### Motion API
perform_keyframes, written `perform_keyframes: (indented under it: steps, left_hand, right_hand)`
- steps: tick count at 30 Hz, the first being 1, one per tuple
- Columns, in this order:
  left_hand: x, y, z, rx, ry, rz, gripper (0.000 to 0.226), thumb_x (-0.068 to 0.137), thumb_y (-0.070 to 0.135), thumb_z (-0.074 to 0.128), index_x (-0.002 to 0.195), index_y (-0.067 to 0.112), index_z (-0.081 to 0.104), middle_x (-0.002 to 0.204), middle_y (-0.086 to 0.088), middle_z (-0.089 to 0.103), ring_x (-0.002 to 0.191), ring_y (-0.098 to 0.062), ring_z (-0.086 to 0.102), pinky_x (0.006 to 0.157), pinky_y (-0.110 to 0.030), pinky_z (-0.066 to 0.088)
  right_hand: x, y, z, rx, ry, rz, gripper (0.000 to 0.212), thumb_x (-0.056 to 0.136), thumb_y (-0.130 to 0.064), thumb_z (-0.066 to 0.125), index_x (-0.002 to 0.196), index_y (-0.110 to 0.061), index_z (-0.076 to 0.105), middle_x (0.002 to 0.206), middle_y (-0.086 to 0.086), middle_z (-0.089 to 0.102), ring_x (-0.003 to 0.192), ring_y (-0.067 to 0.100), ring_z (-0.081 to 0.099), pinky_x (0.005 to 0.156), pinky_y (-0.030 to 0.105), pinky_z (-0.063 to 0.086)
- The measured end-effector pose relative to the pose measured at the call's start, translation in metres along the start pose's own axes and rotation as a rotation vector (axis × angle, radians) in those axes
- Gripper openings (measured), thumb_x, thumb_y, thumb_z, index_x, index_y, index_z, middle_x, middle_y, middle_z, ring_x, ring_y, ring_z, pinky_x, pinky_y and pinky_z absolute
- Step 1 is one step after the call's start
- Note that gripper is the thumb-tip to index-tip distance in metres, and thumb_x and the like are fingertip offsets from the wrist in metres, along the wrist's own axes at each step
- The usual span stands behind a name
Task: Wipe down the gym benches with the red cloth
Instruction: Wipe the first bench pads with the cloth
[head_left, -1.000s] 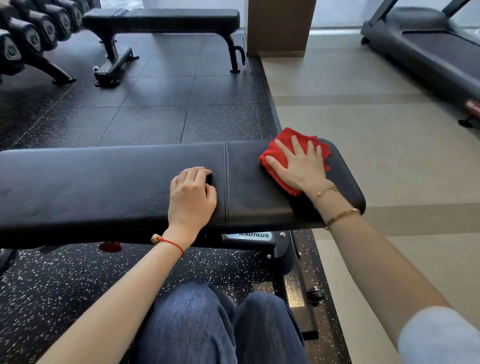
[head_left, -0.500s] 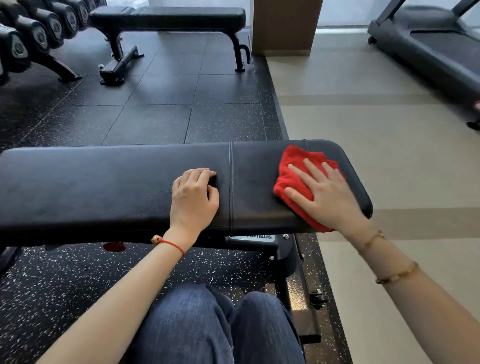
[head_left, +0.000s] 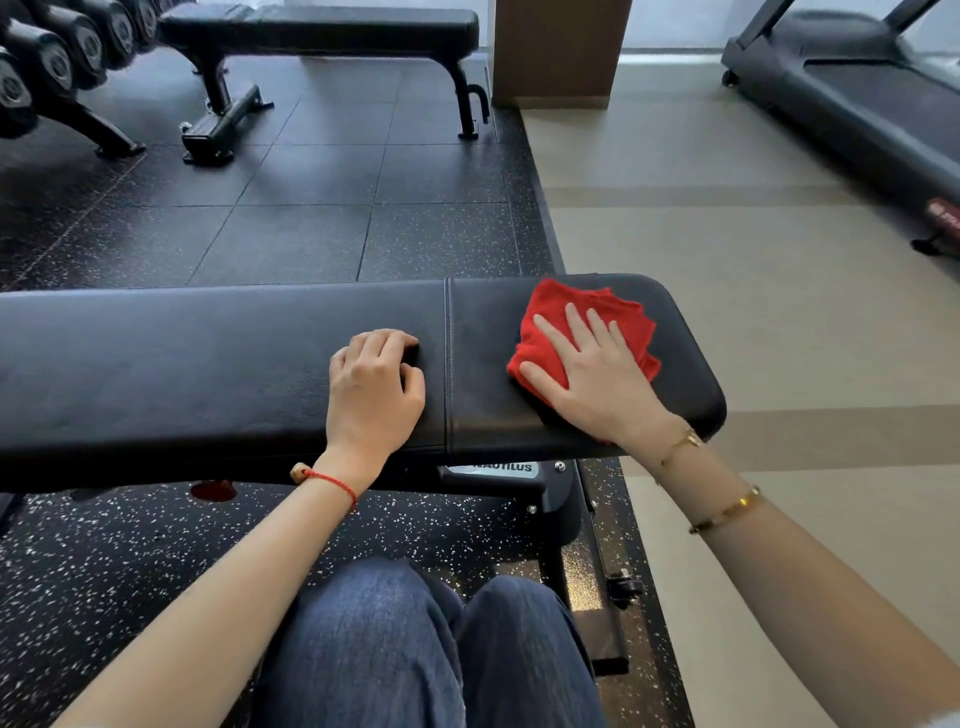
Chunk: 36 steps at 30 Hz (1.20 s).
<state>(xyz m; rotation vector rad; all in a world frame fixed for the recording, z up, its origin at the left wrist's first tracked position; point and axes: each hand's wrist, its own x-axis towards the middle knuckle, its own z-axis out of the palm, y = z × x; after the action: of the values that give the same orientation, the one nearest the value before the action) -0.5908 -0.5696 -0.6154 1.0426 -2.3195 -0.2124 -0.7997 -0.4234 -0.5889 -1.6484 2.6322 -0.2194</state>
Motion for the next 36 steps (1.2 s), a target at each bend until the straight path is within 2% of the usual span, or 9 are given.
perform_keyframes:
  steps: [2,5,10,15,20,23,29,32,36]
  left_hand:
    - [-0.001,-0.001,0.0,-0.003,-0.007,0.004,0.028,0.086,0.013,0.054,0.111,0.017,0.065,0.115,0.001,0.066,0.111,-0.022,0.056,0.1,-0.041,0.04]
    - [-0.001,-0.002,0.0,-0.004,-0.002,0.002,0.029,0.086,0.013,0.054,0.112,0.017,0.065,0.116,0.0,0.066,0.112,-0.022,0.056,0.101,-0.041,0.04]
    - [-0.002,0.005,0.0,0.028,-0.009,-0.007,0.028,0.085,0.013,0.053,0.111,0.014,0.064,0.114,-0.003,0.066,0.111,-0.025,0.057,0.1,-0.042,0.041]
    - [-0.002,0.005,0.0,0.024,-0.002,-0.012,0.027,0.084,0.012,0.054,0.109,0.013,0.065,0.112,-0.004,0.066,0.11,-0.027,0.057,0.098,-0.043,0.041]
    - [-0.002,0.003,-0.002,-0.002,-0.008,-0.011,0.028,0.085,0.012,0.054,0.11,0.015,0.065,0.113,-0.002,0.067,0.112,-0.025,0.056,0.099,-0.043,0.041]
    - [-0.003,0.002,-0.004,-0.015,-0.018,-0.005,0.029,0.086,0.011,0.054,0.112,0.015,0.065,0.117,-0.001,0.066,0.114,-0.024,0.056,0.102,-0.043,0.041]
    - [-0.004,0.002,-0.003,-0.021,-0.027,-0.004,0.03,0.087,0.011,0.054,0.115,0.013,0.065,0.121,-0.004,0.065,0.117,-0.025,0.056,0.105,-0.043,0.041]
    - [-0.005,0.003,-0.003,-0.009,-0.028,-0.005,0.03,0.088,0.011,0.054,0.116,0.012,0.065,0.122,-0.005,0.065,0.118,-0.027,0.056,0.105,-0.043,0.041]
    - [-0.005,0.004,-0.004,-0.011,-0.039,-0.005,0.031,0.089,0.011,0.054,0.117,0.011,0.064,0.123,-0.007,0.064,0.12,-0.027,0.055,0.106,-0.043,0.041]
  right_hand:
    - [-0.018,0.012,-0.001,-0.041,0.019,0.012,0.075,0.087,-0.075,0.017,0.153,-0.039,0.021,0.162,0.012,0.018,0.148,0.037,0.015,0.122,0.048,0.007]
    - [-0.024,0.038,-0.005,-0.077,0.006,0.115,0.071,0.09,-0.074,0.021,0.153,-0.042,0.016,0.163,0.011,0.014,0.148,0.038,0.014,0.121,0.048,0.007]
    - [0.033,0.046,-0.011,-0.041,-0.066,0.301,0.068,0.092,-0.073,0.019,0.153,-0.043,0.012,0.164,0.011,0.005,0.148,0.045,0.005,0.122,0.051,-0.001]
    - [0.061,0.005,-0.009,-0.017,-0.09,0.171,0.065,0.096,-0.066,0.024,0.154,-0.039,0.017,0.165,0.01,0.006,0.148,0.043,0.005,0.122,0.051,-0.001]
    - [0.006,-0.027,0.0,0.025,-0.045,-0.087,0.063,0.094,-0.066,0.031,0.152,-0.044,0.021,0.164,0.006,0.014,0.149,0.038,0.01,0.123,0.048,0.002]
    - [-0.033,-0.011,-0.001,0.006,-0.003,-0.126,0.067,0.09,-0.072,0.022,0.151,-0.046,0.023,0.163,0.001,0.02,0.149,0.034,0.014,0.123,0.045,0.007]
    - [-0.044,0.05,-0.01,-0.021,0.035,0.142,0.073,0.083,-0.078,0.008,0.15,-0.051,0.017,0.163,-0.001,0.019,0.148,0.035,0.013,0.122,0.047,0.008]
    - [-0.014,0.054,-0.009,-0.037,0.008,0.245,0.066,0.089,-0.075,0.013,0.15,-0.051,0.015,0.164,0.001,0.015,0.148,0.039,0.009,0.121,0.05,0.003]
    - [0.038,0.033,-0.007,0.009,-0.049,0.266,0.058,0.097,-0.065,0.02,0.152,-0.046,0.019,0.165,0.003,0.01,0.149,0.042,0.004,0.122,0.051,-0.002]
